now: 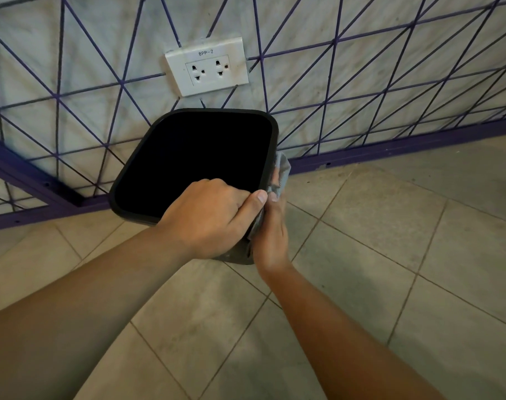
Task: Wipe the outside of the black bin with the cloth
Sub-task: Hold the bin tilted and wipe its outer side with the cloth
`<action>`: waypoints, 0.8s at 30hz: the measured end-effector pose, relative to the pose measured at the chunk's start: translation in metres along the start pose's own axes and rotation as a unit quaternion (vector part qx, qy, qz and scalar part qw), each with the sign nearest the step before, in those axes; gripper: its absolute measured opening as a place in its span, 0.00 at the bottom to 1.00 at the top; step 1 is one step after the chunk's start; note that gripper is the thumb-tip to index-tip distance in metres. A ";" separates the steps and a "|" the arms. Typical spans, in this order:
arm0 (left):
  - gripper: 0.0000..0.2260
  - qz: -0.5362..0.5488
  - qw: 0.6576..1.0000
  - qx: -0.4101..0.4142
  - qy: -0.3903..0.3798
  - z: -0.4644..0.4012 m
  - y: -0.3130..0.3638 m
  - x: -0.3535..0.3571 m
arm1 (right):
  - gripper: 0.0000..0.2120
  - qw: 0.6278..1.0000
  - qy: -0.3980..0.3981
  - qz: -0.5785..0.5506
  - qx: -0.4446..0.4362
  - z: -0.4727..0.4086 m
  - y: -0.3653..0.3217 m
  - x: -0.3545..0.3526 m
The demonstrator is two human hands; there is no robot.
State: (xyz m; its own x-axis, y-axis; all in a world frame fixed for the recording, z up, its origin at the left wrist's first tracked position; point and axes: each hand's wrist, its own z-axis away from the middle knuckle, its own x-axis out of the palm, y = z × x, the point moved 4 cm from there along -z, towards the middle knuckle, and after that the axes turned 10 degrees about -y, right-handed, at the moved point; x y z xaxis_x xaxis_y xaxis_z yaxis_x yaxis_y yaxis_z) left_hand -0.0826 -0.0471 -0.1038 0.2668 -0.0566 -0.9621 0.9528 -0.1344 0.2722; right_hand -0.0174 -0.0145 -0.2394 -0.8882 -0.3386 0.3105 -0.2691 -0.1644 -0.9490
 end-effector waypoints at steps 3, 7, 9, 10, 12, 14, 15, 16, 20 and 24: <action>0.24 0.000 1.000 0.006 0.000 0.001 0.003 -0.001 | 0.44 0.998 0.018 -0.013 0.050 -0.024 0.002 -0.011; 0.24 -0.005 1.000 0.006 -0.005 0.001 0.000 0.000 | 0.33 1.000 0.007 -0.011 0.009 -0.009 -0.021 -0.001; 0.23 -0.014 1.000 0.008 -0.003 0.000 0.000 0.000 | 0.35 1.000 0.003 -0.003 -0.003 -0.004 -0.010 0.000; 0.24 -0.014 1.000 0.011 -0.001 0.001 0.000 0.000 | 0.37 1.000 0.007 0.003 0.014 -0.010 -0.003 -0.003; 0.24 -0.009 1.000 0.014 0.001 0.000 0.001 0.000 | 0.38 0.999 0.011 -0.008 0.049 -0.021 -0.007 -0.010; 0.24 -0.009 1.000 0.012 0.004 0.000 0.000 0.000 | 0.34 0.999 0.001 -0.015 0.035 -0.017 -0.015 -0.009; 0.24 -0.009 1.000 0.010 0.003 0.000 -0.001 0.000 | 0.34 1.000 -0.005 0.000 0.019 -0.010 -0.020 -0.004; 0.23 -0.009 1.000 0.009 -0.001 0.000 -0.001 0.001 | 0.35 1.000 -0.008 0.015 0.001 -0.003 -0.019 -0.001; 0.23 -0.016 1.000 0.013 0.002 0.000 0.000 0.000 | 0.46 0.999 0.013 0.000 0.031 -0.014 0.001 -0.004; 0.22 -0.012 1.000 0.004 -0.001 -0.001 -0.001 0.001 | 0.40 1.000 -0.004 -0.003 0.006 0.003 -0.010 0.002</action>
State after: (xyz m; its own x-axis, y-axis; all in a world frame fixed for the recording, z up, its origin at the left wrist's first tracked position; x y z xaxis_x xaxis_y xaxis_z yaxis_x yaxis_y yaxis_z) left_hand -0.0834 -0.0464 -0.1047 0.2431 -0.0557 -0.9684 0.9578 -0.1442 0.2487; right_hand -0.0159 -0.0161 -0.2294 -0.8833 -0.3449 0.3176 -0.2707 -0.1779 -0.9461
